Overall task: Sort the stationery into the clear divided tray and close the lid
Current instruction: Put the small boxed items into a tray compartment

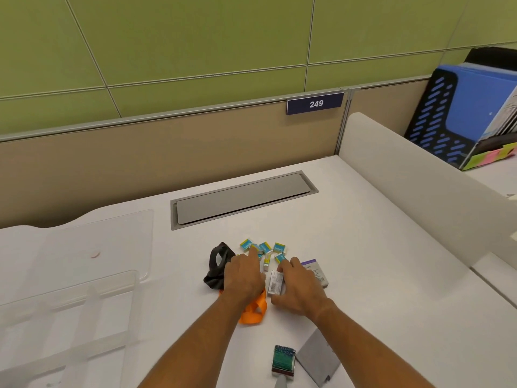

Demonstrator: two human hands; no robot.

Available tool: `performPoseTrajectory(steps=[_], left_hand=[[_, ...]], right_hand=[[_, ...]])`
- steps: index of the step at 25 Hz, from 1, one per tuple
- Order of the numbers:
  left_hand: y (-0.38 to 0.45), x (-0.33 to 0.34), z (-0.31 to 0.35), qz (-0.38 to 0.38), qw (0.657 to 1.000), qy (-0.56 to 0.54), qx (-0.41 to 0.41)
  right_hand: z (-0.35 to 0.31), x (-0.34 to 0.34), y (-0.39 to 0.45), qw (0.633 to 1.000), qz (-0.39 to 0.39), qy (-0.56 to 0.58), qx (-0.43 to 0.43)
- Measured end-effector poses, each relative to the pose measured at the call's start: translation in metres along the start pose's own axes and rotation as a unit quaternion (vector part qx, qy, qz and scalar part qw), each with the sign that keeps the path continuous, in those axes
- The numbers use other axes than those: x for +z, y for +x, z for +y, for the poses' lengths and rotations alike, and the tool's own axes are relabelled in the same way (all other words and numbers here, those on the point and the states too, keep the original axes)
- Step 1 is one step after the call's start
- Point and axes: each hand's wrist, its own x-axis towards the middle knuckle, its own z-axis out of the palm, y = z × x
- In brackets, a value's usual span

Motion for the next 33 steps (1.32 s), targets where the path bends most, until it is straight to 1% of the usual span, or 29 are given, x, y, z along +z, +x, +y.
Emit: performPoseTrajectory(steps=[3, 8, 10, 12, 14, 15, 17, 18, 20, 22, 23, 24, 25, 26, 28, 31, 33], left_hand=[[-0.003, -0.002, 0.002, 0.044, 0.998, -0.033, 0.009], [-0.011, -0.023, 0.003, 0.125, 0.99, -0.048, 0.041], [-0.016, -0.031, 0.003, 0.133, 0.989, -0.053, 0.048], [-0.022, -0.036, 0.0, 0.131, 0.988, -0.07, 0.052], [-0.031, -0.041, -0.007, 0.124, 0.987, -0.09, 0.053], [-0.036, -0.043, -0.01, 0.12, 0.987, -0.098, 0.049], [-0.047, -0.05, -0.018, 0.117, 0.987, -0.104, 0.032], [-0.053, -0.053, -0.023, 0.118, 0.987, -0.105, 0.021], [-0.065, -0.059, -0.032, 0.121, 0.987, -0.102, 0.006], [-0.077, -0.065, -0.041, 0.12, 0.987, -0.106, -0.005], [-0.084, -0.067, -0.047, 0.119, 0.987, -0.11, -0.01], [-0.091, -0.069, -0.052, 0.119, 0.986, -0.115, -0.013], [-0.099, -0.071, -0.057, 0.117, 0.986, -0.117, -0.017], [-0.106, -0.073, -0.064, 0.117, 0.986, -0.116, -0.022], [-0.121, -0.076, -0.08, 0.123, 0.985, -0.119, -0.031], [-0.14, -0.078, -0.107, 0.135, 0.983, -0.12, -0.043], [-0.152, -0.079, -0.127, 0.142, 0.981, -0.125, -0.052]], right_hand=[[0.0, 0.001, -0.002, 1.0, 0.014, 0.022, -0.002], [-0.005, -0.006, -0.01, 0.995, 0.05, 0.082, 0.001], [-0.01, -0.012, -0.015, 0.995, 0.058, 0.083, 0.005], [-0.015, -0.018, -0.021, 0.992, 0.059, 0.112, 0.015], [-0.019, -0.021, -0.026, 0.976, 0.053, 0.205, 0.047], [-0.02, -0.022, -0.028, 0.956, 0.043, 0.282, 0.07], [-0.026, -0.026, -0.032, 0.891, 0.013, 0.439, 0.118], [-0.03, -0.028, -0.035, 0.858, 0.003, 0.496, 0.136], [-0.039, -0.032, -0.04, 0.798, -0.011, 0.584, 0.15], [-0.049, -0.033, -0.045, 0.743, -0.032, 0.653, 0.143], [-0.055, -0.033, -0.047, 0.721, -0.042, 0.678, 0.137], [-0.062, -0.031, -0.049, 0.707, -0.049, 0.693, 0.13], [-0.069, -0.029, -0.05, 0.706, -0.054, 0.696, 0.124], [-0.077, -0.026, -0.05, 0.713, -0.057, 0.689, 0.119], [-0.096, -0.019, -0.051, 0.74, -0.063, 0.659, 0.121], [-0.123, -0.006, -0.053, 0.813, -0.051, 0.567, 0.125], [-0.143, 0.003, -0.057, 0.852, -0.04, 0.511, 0.104]])
